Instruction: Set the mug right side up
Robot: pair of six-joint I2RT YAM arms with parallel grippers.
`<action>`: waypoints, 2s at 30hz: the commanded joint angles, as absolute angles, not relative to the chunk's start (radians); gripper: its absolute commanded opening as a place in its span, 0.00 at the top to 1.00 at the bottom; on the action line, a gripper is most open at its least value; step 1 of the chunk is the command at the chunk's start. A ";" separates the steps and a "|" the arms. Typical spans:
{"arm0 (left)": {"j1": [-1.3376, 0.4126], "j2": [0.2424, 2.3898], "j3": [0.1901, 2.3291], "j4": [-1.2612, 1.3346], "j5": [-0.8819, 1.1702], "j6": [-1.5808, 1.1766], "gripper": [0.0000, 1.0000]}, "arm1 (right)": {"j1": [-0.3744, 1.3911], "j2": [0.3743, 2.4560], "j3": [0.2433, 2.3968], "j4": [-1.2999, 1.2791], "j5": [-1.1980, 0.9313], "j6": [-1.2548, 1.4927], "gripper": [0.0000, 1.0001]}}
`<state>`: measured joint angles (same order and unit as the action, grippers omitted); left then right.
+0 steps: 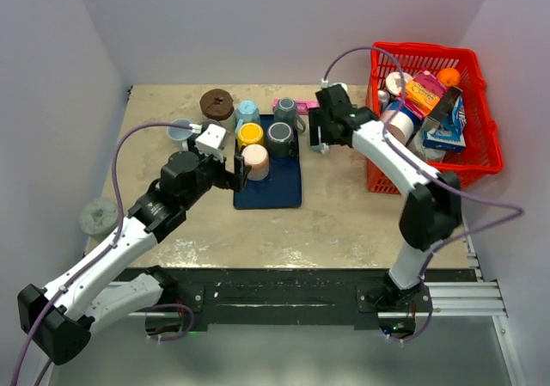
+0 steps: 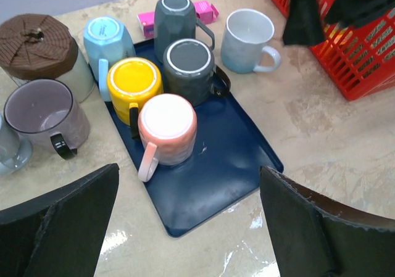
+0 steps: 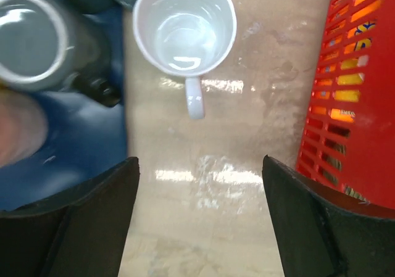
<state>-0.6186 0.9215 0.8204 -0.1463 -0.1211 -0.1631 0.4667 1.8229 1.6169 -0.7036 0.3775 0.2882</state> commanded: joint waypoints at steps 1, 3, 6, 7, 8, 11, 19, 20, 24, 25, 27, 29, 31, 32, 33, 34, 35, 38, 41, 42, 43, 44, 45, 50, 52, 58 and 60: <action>-0.621 0.959 0.841 -0.150 -0.100 -0.144 0.01 | 0.469 1.588 1.474 -0.569 0.218 0.298 0.16; -0.621 0.971 0.851 -0.159 -0.092 -0.141 0.01 | 0.469 1.462 1.378 -0.504 0.097 0.291 0.16; -0.623 0.991 0.870 -0.173 -0.086 -0.141 0.01 | 0.471 1.310 1.286 -0.451 -0.038 0.284 0.15; -0.620 1.000 0.874 -0.181 -0.083 -0.141 0.01 | 0.469 1.278 1.267 -0.445 -0.061 0.284 0.15; -0.621 1.003 0.885 -0.186 -0.083 -0.144 0.01 | 0.471 1.219 1.235 -0.437 -0.086 0.284 0.15; -0.618 1.020 0.896 -0.204 -0.101 -0.152 0.01 | 0.469 1.119 1.184 -0.428 -0.167 0.293 0.15; -0.621 1.072 0.888 -0.200 -0.224 -0.325 0.01 | 0.471 0.982 1.164 -0.466 -0.251 0.321 0.14; -0.620 1.080 0.876 -0.187 -0.235 -0.321 0.01 | 0.471 0.968 1.158 -0.466 -0.262 0.322 0.14; -0.620 1.155 0.890 -0.126 -0.287 -0.255 0.01 | 0.469 0.919 1.140 -0.460 -0.268 0.327 0.14; -0.621 1.199 0.900 -0.118 -0.291 -0.232 0.01 | 0.471 0.905 1.135 -0.459 -0.267 0.328 0.14; -0.618 1.286 0.948 -0.097 -0.298 -0.232 0.01 | 0.469 0.896 1.121 -0.439 -0.268 0.339 0.14; -0.620 1.356 1.023 -0.091 -0.285 -0.233 0.01 | 0.469 0.890 1.111 -0.413 -0.273 0.342 0.14; -0.620 1.458 1.108 -0.116 -0.304 -0.236 0.01 | 0.471 0.887 1.106 -0.393 -0.252 0.353 0.14; -0.620 1.489 1.129 -0.127 -0.308 -0.232 0.01 | 0.469 0.878 1.097 -0.367 -0.236 0.360 0.14; -0.620 1.540 1.141 -0.133 -0.319 -0.227 0.01 | 0.469 0.876 1.092 -0.361 -0.209 0.373 0.14; -0.620 1.561 1.158 -0.136 -0.333 -0.219 0.01 | 0.469 0.874 1.085 -0.353 -0.200 0.374 0.14; -0.620 1.581 1.163 -0.140 -0.339 -0.213 0.01 | 0.471 0.870 1.081 -0.339 -0.193 0.376 0.14; -0.620 1.634 1.169 -0.159 -0.354 -0.201 0.01 | 0.471 0.870 1.063 -0.316 -0.170 0.387 0.14; -0.620 1.647 1.141 -0.150 -0.359 -0.181 0.01 | 0.469 0.885 1.057 -0.308 -0.176 0.390 0.14; -0.620 1.643 1.132 -0.138 -0.359 -0.172 0.01 | 0.469 0.896 1.055 -0.308 -0.179 0.393 0.14; -0.618 1.643 1.109 -0.127 -0.350 -0.151 0.01 | 0.471 0.903 1.055 -0.310 -0.190 0.393 0.14; -0.618 1.640 1.097 -0.117 -0.347 -0.131 0.01 | 0.471 0.908 1.052 -0.311 -0.193 0.391 0.14; -0.618 1.646 1.089 -0.107 -0.333 -0.108 0.01 | 0.471 0.919 1.051 -0.314 -0.199 0.391 0.14; -0.604 1.716 1.118 -0.171 -0.276 -0.034 0.01 | 0.469 0.937 1.029 -0.321 -0.210 0.399 0.14; -0.591 1.750 1.137 -0.181 -0.250 -0.048 0.01 | 0.471 0.945 1.025 -0.322 -0.210 0.405 0.14; -0.578 1.761 1.126 -0.170 -0.207 -0.060 0.01 | 0.469 0.948 1.025 -0.328 -0.207 0.419 0.14; -0.580 1.750 1.127 -0.181 -0.212 -0.075 0.05 | 0.471 0.950 1.026 -0.331 -0.206 0.419 0.14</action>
